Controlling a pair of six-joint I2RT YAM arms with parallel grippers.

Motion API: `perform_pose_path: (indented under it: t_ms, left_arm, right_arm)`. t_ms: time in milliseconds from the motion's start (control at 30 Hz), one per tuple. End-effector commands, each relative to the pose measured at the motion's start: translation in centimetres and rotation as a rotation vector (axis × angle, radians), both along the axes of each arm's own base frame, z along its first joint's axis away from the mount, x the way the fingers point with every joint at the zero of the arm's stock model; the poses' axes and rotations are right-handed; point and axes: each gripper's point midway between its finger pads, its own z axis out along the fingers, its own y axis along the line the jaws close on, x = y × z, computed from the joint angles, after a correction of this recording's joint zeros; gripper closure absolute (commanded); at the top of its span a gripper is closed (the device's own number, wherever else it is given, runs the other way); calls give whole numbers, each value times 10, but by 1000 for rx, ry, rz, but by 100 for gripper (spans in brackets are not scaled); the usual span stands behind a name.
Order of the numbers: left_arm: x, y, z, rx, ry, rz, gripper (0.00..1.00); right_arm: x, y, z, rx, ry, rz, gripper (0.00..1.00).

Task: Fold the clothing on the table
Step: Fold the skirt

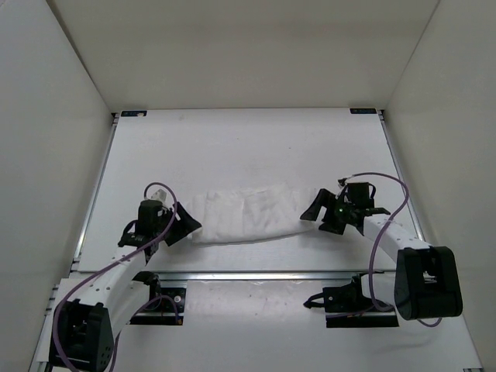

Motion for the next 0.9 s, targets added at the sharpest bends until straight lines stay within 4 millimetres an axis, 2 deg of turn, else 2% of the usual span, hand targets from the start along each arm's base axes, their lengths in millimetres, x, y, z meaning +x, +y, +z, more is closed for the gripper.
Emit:
perform_pose_path:
  t_ms: [0, 33, 67, 133, 233, 267, 300, 333, 367, 400, 433, 500, 567, 633, 700, 767, 800, 833, 867]
  left_arm:
    - [-9, -3, -8, 20, 8, -19, 23]
    - [-9, -1, -12, 28, 17, -6, 23]
    - [-11, -2, -13, 32, 20, -12, 24]
    - [-16, -6, -19, 32, 39, -28, 23]
    - [-20, -15, -21, 19, 56, -65, 22]
    - [-19, -15, -24, 19, 59, -63, 22]
    - [-21, -18, -26, 20, 71, -62, 22]
    - [-22, -20, -28, 17, 71, -69, 24]
    - [-17, -25, -25, 3, 57, -81, 33]
    - [-18, -26, -26, 5, 66, -86, 47]
    - [-14, -31, -23, 2, 51, -98, 66]
    - [-7, -39, -18, -19, 32, -105, 85]
    - [2, -52, -12, -37, 21, -133, 99]
    - [11, -64, -8, -47, 10, -152, 100]
    - [25, -79, -3, -67, -17, -163, 100]
    - [42, -101, 4, -102, -55, -190, 100]
    - [47, -111, 10, -113, -72, -208, 100]
    - [47, -116, 1, -101, -50, -212, 100]
    - [53, -123, 1, -104, -60, -225, 100]
  right_arm:
    - [13, 13, 2, 64, -49, 18, 19]
    - [14, 14, 0, 73, -38, 9, 24]
    - [12, 16, -4, 77, -27, 20, 38]
    - [8, 23, -7, 90, -14, 43, 50]
    - [7, 24, -6, 104, -2, 46, 56]
    - [5, 24, -8, 110, 10, 47, 65]
    - [4, 25, -7, 117, 1, 55, 68]
    - [4, 26, -7, 123, 4, 53, 78]
    - [2, 25, -7, 129, 5, 56, 87]
    - [3, 24, -4, 133, -1, 58, 100]
    - [4, 21, -3, 136, 1, 50, 100]
    - [10, 8, 1, 110, -6, 35, 100]
    - [15, -1, 7, 76, -16, 36, 100]
    - [26, -23, 18, 47, -33, 2, 100]
    - [34, -34, 31, 19, -53, -9, 100]
    - [39, -46, 41, -56, -50, 12, 100]
    - [44, -46, 48, -73, -71, 29, 100]
    - [55, -52, 57, -117, -97, 43, 100]
    - [50, -49, 58, -132, -65, 65, 100]
